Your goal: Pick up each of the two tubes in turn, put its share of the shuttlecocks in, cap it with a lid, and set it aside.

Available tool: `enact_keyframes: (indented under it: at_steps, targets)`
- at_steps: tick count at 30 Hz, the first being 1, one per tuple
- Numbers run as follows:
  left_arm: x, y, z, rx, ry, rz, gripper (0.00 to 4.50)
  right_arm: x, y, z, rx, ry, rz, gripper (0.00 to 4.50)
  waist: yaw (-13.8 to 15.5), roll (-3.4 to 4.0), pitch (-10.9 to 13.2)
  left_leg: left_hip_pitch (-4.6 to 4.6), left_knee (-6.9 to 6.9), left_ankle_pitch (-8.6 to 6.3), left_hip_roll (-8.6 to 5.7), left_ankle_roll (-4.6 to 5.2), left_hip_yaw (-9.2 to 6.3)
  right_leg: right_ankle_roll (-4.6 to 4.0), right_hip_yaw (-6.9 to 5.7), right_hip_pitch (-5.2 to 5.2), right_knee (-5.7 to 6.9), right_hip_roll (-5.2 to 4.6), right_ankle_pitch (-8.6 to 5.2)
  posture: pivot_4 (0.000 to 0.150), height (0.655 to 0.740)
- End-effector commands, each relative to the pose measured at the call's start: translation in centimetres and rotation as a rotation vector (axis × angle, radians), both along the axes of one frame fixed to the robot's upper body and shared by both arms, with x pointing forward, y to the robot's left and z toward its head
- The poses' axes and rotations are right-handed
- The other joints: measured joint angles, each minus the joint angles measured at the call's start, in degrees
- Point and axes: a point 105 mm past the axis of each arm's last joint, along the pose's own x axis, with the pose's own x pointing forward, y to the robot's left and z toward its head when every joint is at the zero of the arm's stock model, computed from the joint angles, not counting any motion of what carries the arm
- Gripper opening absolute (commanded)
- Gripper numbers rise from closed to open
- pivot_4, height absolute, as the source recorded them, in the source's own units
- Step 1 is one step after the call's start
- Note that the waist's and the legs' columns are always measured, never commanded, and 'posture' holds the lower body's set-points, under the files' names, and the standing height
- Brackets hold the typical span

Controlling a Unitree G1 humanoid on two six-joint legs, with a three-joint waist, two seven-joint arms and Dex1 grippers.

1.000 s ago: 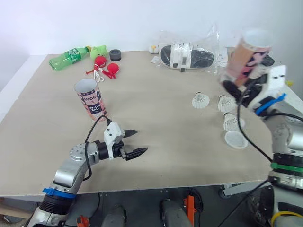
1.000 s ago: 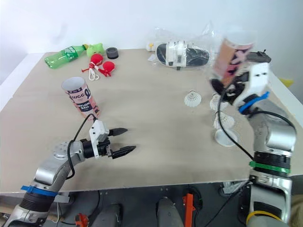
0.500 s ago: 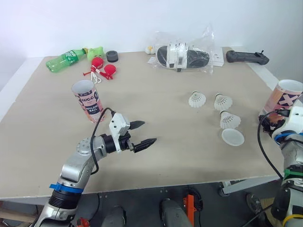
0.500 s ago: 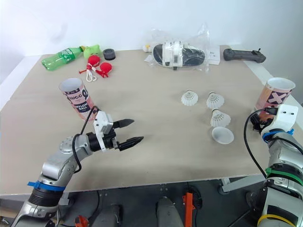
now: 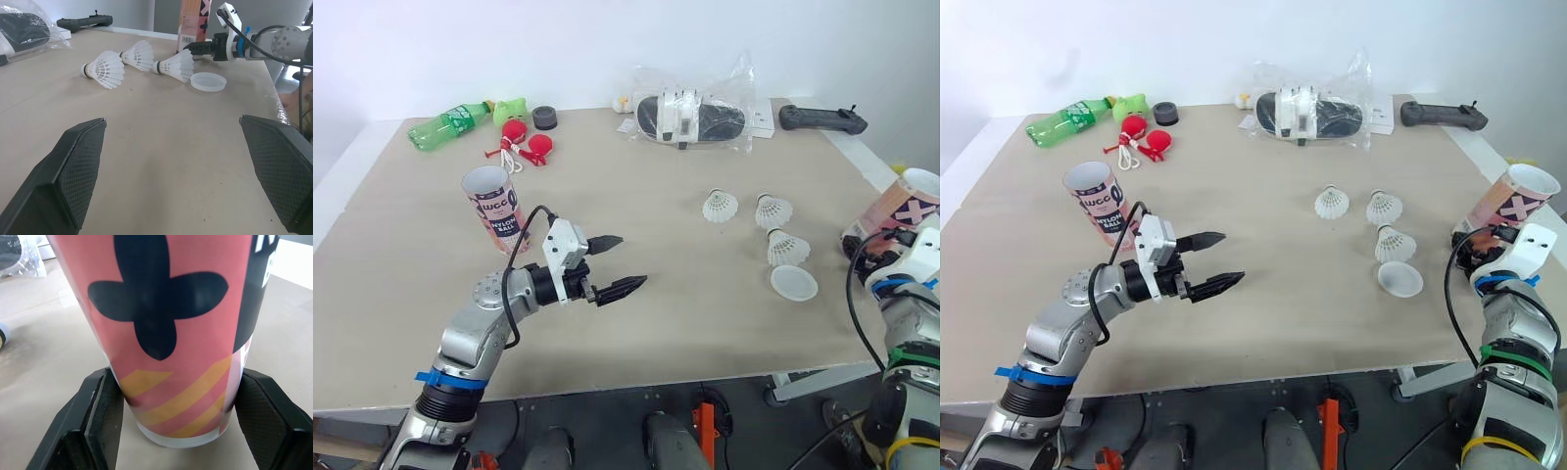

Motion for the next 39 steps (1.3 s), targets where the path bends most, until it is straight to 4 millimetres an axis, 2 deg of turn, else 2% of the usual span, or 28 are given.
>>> enact_keyframes:
  at_steps: [1, 4, 7, 8, 21, 28, 32, 34, 35, 38, 39]
  targets:
    - [-0.2, -0.1, 0.8, -0.013, -0.028, -0.007, 4.5, 0.1, -0.4, 1.1, -0.012, -0.039, -0.018, 3.32, 0.0, 0.0, 0.0, 0.0, 0.0, 0.0, 0.0, 0.0, 0.0, 0.0, 0.01, 0.0, -0.02, 0.01, 0.0, 0.15, 0.74]
    - [-0.1, 0.0, 0.7, -0.011, -0.027, -0.004, 4.5, 0.2, -0.2, 0.8, -0.027, -0.017, -0.013, 3.32, 0.0, -0.01, 0.0, 0.0, 0.0, 0.0, 0.0, 0.0, 0.01, 0.01, 0.03, 0.0, -0.03, 0.01, 0.0, 0.15, 0.74]
    - [-0.1, 0.1, 0.6, -0.008, -0.026, 0.0, 4.5, 0.2, -0.2, 0.6, -0.046, -0.004, -0.016, 4.41, 0.0, -0.01, 0.01, 0.0, 0.01, 0.0, 0.0, 0.0, 0.02, 0.02, 0.09, 0.01, -0.03, 0.04, 0.01, 0.15, 0.74]
    - [-0.1, 0.2, 0.6, -0.008, -0.026, 0.001, 4.5, 0.2, -0.2, 0.5, -0.051, -0.001, -0.014, 4.49, 0.0, -0.01, 0.01, -0.01, 0.02, 0.0, -0.01, 0.0, 0.02, 0.03, 0.11, 0.01, -0.03, 0.05, 0.01, 0.15, 0.74]
    - [-0.2, 0.4, 0.4, -0.005, -0.025, 0.005, 4.5, -0.9, -0.3, 0.9, -0.108, -0.007, 0.03, 4.49, 0.02, -0.02, 0.01, -0.04, 0.02, 0.0, -0.05, 0.0, 0.07, 0.1, 0.22, 0.0, -0.07, 0.04, 0.0, 0.15, 0.74]
    - [0.0, 0.7, -0.1, 0.007, -0.016, 0.008, 4.5, -4.8, 0.4, 2.3, -0.196, -0.02, 0.143, 4.49, 0.19, 0.0, 0.0, -0.1, 0.03, -0.02, -0.12, -0.01, 0.06, 0.22, 0.36, -0.01, -0.08, 0.06, -0.08, 0.15, 0.74]
    - [0.0, 1.0, -0.2, 0.017, -0.014, 0.019, 4.5, -6.8, 1.3, 4.3, -0.199, -0.048, 0.218, 4.49, 0.11, 0.0, 0.0, -0.13, 0.07, -0.02, -0.23, -0.01, 0.09, 0.29, 0.55, 0.0, -0.09, 0.04, -0.06, 0.15, 0.74]
    - [0.0, 1.4, -0.3, 0.014, -0.008, 0.039, 4.5, -7.8, 2.4, 5.5, -0.184, -0.065, 0.296, 4.49, 0.06, -0.01, 0.01, -0.12, 0.07, -0.02, -0.22, -0.01, 0.09, 0.29, 0.57, 0.0, -0.08, 0.06, -0.06, 0.15, 0.74]
    - [0.0, 1.8, -0.4, 0.015, -0.004, 0.055, 4.5, -8.4, 3.7, 6.3, -0.165, -0.072, 0.375, 4.49, 0.02, -0.02, 0.01, -0.11, 0.08, -0.01, -0.22, -0.01, 0.09, 0.28, 0.58, 0.01, -0.09, 0.08, -0.05, 0.15, 0.74]
    - [-0.4, 3.3, -0.8, 0.015, 0.019, 0.13, 4.5, -9.5, 9.9, 9.6, -0.157, -0.095, 0.73, 4.49, -0.38, 0.04, 0.07, -0.17, 0.06, -0.02, -0.19, 0.0, 0.1, 0.25, 0.64, 0.04, -0.08, 0.15, -0.07, 0.15, 0.74]
    - [-0.7, 3.7, -1.0, 0.016, 0.024, 0.153, 4.5, -9.6, 11.6, 10.2, -0.175, -0.083, 0.819, 4.49, -0.57, 0.05, 0.09, -0.2, 0.06, -0.03, -0.15, -0.01, 0.13, 0.24, 0.68, 0.0, -0.08, 0.17, -0.06, 0.15, 0.74]
